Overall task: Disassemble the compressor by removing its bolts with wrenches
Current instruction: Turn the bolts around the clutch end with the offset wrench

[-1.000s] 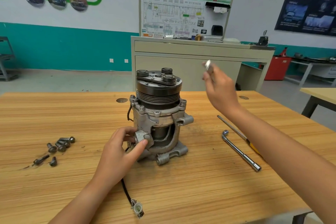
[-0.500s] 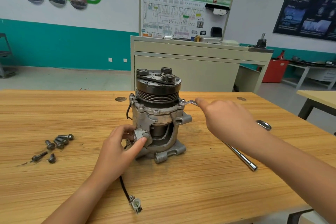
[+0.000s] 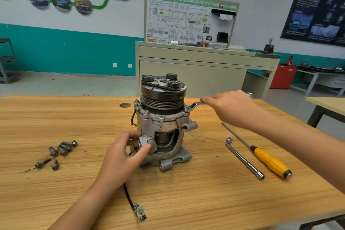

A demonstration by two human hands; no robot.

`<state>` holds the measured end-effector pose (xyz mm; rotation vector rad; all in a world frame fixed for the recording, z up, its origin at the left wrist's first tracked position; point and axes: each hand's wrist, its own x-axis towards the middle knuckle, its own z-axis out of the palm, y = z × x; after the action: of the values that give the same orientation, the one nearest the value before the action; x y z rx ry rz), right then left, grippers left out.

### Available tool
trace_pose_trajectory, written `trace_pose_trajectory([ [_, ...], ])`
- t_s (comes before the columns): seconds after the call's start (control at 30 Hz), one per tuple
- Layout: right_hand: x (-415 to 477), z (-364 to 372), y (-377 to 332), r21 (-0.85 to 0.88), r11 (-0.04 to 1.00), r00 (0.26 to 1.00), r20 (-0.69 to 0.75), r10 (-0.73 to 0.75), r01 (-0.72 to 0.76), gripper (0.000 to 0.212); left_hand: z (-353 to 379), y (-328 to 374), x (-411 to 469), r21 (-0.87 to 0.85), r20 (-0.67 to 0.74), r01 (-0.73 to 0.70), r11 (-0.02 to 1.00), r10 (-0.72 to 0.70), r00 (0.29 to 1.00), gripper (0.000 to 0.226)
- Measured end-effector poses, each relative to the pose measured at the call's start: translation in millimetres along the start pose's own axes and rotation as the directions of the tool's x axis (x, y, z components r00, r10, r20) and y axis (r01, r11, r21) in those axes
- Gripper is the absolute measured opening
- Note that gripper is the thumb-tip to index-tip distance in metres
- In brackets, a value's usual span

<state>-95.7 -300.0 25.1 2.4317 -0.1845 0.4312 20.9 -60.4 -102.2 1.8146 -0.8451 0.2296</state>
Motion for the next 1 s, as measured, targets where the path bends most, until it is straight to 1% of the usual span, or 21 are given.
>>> trace_pose_trajectory([
  [0.07, 17.1, 11.6, 1.4, 0.004, 0.998, 0.990, -0.126, -0.069, 0.071, 0.032, -1.5, 0.5, 0.5, 0.002, 0.005, -0.015, 1.000, 0.015, 1.000, 0.028],
  [0.13, 34.4, 22.3, -6.1, 0.112, 0.986, 0.927, -0.367, -0.073, 0.122, 0.017, -2.4, -0.1, 1.2, 0.005, 0.020, -0.025, 1.000, 0.025, 0.999, 0.031],
  [0.17, 42.6, 25.3, -12.6, 0.146, 0.980, 0.893, -0.446, -0.058, 0.137, 0.015, -2.8, -0.8, 1.4, 0.005, 0.023, -0.026, 1.000, 0.026, 0.999, 0.031],
  [0.27, 49.6, 33.9, -25.4, 0.211, 0.964, 0.859, -0.511, -0.030, 0.159, 0.021, -2.9, -1.5, 1.6, -0.002, 0.019, -0.026, 1.000, 0.026, 0.999, 0.031],
  [0.3, 46.1, 35.7, -25.4, 0.253, 0.956, 0.853, -0.522, 0.008, 0.146, 0.023, -2.7, -1.9, 1.6, -0.006, 0.016, -0.027, 1.000, 0.027, 0.999, 0.032],
  [0.33, 40.6, 35.1, -23.9, 0.325, 0.940, 0.853, -0.515, 0.085, 0.103, 0.025, -2.6, -2.3, 1.7, -0.008, 0.012, -0.029, 1.000, 0.029, 1.000, 0.032],
  [0.37, 32.8, 31.8, -21.9, 0.430, 0.902, 0.850, -0.489, 0.198, 0.037, 0.026, -2.8, -2.7, 1.5, -0.005, 0.010, -0.031, 1.000, 0.031, 0.999, 0.032],
  [0.4, 23.7, 26.3, -19.9, 0.542, 0.839, 0.835, -0.442, 0.329, -0.044, 0.027, -2.9, -2.8, 1.5, -0.001, 0.010, -0.033, 0.999, 0.033, 0.999, 0.032],
  [0.43, 14.4, 20.3, -18.2, 0.613, 0.780, 0.816, -0.383, 0.433, -0.125, 0.029, -2.8, -2.5, 1.6, 0.004, 0.010, -0.036, 0.999, 0.036, 0.999, 0.032],
  [0.47, 5.8, 15.8, -17.0, 0.622, 0.758, 0.812, -0.328, 0.482, -0.199, 0.031, -2.6, -2.2, 1.7, 0.008, 0.011, -0.038, 0.999, 0.038, 0.999, 0.032],
  [0.5, -2.5, 13.5, -16.0, 0.568, 0.782, 0.841, -0.266, 0.471, -0.259, 0.032, -2.3, -2.0, 1.7, 0.008, 0.012, -0.038, 0.999, 0.038, 0.999, 0.032],
  [0.53, -10.8, 12.6, -15.9, 0.482, 0.826, 0.886, -0.188, 0.424, -0.293, 0.032, -2.1, -1.9, 1.7, 0.005, 0.011, -0.036, 0.999, 0.036, 0.999, 0.031],
  [0.57, -18.2, 11.2, -16.5, 0.399, 0.864, 0.919, -0.113, 0.378, -0.306, 0.032, -1.8, -2.0, 1.8, 0.000, 0.010, -0.034, 0.999, 0.034, 0.999, 0.030],
  [0.63, -30.9, 4.8, -20.9, 0.344, 0.892, 0.949, -0.009, 0.316, -0.294, 0.035, -1.2, -2.0, 1.9, -0.002, 0.012, -0.024, 1.000, 0.024, 1.000, 0.027],
  [0.73, -38.2, -4.0, -29.2, 0.342, 0.905, 0.967, 0.087, 0.239, -0.254, 0.042, -0.4, -2.4, 2.1, 0.000, 0.010, -0.005, 1.000, 0.005, 1.000, 0.027],
  [0.83, -34.5, -16.5, -36.8, 0.320, 0.909, 0.961, 0.157, 0.227, -0.266, 0.045, -0.3, -2.5, 1.6, -0.001, 0.011, 0.004, 1.000, -0.004, 1.000, 0.026],
  [0.9, -29.1, -28.4, -41.8, 0.227, 0.940, 0.958, 0.193, 0.212, -0.253, 0.046, -0.3, -2.7, 1.4, -0.001, 0.012, 0.004, 1.000, -0.004, 1.000, 0.026],
  [0.93, -26.2, -35.5, -43.9, 0.170, 0.959, 0.961, 0.200, 0.192, -0.227, 0.043, -0.4, -2.8, 1.4, 0.001, 0.012, 0.005, 1.000, -0.005, 1.000, 0.027],
  [1.0, -20.1, -52.7, -49.9, 0.077, 0.980, 0.963, 0.213, 0.164, -0.184, 0.031, -0.3, -2.8, 1.6, 0.004, 0.013, 0.009, 1.000, -0.009, 1.000, 0.027],
])
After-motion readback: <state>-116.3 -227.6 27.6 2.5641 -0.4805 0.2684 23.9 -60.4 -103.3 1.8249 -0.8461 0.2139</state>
